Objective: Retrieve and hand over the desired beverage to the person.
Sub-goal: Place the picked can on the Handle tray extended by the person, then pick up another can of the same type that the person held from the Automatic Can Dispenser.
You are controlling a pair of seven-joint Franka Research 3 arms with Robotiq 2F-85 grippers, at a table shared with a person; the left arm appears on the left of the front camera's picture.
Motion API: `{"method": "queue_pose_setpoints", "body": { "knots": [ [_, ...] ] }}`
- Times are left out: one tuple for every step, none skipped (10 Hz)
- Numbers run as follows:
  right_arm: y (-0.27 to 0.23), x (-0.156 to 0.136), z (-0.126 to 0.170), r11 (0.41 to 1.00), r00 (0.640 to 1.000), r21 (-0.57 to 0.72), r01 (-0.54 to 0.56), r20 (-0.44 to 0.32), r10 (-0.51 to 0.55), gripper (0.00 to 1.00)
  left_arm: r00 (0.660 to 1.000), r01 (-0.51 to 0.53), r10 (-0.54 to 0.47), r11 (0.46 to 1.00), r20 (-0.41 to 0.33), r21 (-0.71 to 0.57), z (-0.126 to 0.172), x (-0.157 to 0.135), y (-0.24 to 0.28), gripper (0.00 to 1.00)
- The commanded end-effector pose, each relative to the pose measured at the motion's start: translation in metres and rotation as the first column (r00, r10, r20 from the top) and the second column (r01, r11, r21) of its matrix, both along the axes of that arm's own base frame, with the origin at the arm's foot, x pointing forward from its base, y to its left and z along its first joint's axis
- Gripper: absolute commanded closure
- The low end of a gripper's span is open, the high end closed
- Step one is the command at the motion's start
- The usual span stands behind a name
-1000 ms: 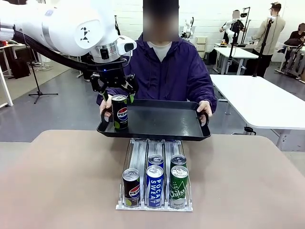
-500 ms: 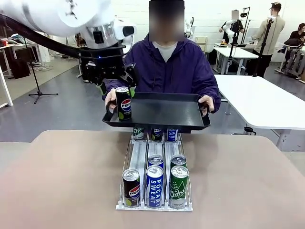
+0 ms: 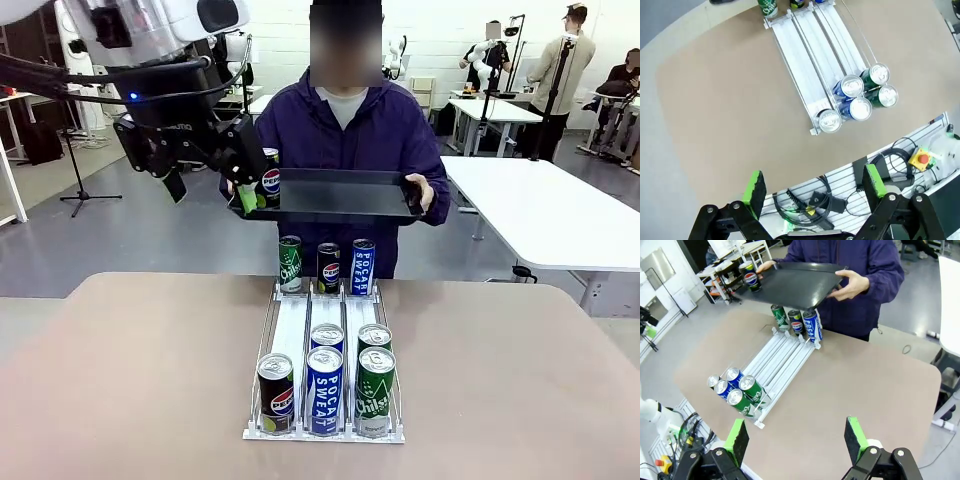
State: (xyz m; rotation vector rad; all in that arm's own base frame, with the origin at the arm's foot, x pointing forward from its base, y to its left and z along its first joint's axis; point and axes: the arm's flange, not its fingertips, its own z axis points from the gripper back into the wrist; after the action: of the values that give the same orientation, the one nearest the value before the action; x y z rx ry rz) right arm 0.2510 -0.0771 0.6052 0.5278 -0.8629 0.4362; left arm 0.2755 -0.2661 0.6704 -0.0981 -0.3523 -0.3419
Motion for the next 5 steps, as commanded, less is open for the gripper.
{"method": "queue_pose_setpoints", "body": {
  "knots": [
    [0.0006,0.0015,-0.0009,1.0,1.0,0.017,-0.022,0.001,0.022,0.0,0.999,0.028,-0.029,1.0,-0.022,-0.012,-0.004,0.0041,0.009,0.0],
    [0.0006,0.0015,-0.0009,1.0,1.0,0.017,-0.022,0.001,0.022,0.0,1.0,0.0,0.0,1.0,0.0,0.0,0.0,0.0,0.0,0.0],
    [0.0006,0.0015,-0.0009,1.0,1.0,0.017,-0.022,0.001,0.022,0.0,1.0,0.0,0.0,1.0,0.0,0.0,0.0,0.0,0.0,0.0],
    [0.0006,0.0015,-0.0009,1.0,1.0,0.017,-0.022,0.001,0.022,0.0,1.0,0.0,0.0,1.0,0.0,0.0,0.0,0.0,0.0,0.0],
    [0.0006,0.0015,-0.0009,1.0,1.0,0.017,-0.022,0.001,0.022,0.0,1.0,0.0,0.0,1.0,0.0,0.0,0.0,0.0,0.0,0.0]
  ]
}}
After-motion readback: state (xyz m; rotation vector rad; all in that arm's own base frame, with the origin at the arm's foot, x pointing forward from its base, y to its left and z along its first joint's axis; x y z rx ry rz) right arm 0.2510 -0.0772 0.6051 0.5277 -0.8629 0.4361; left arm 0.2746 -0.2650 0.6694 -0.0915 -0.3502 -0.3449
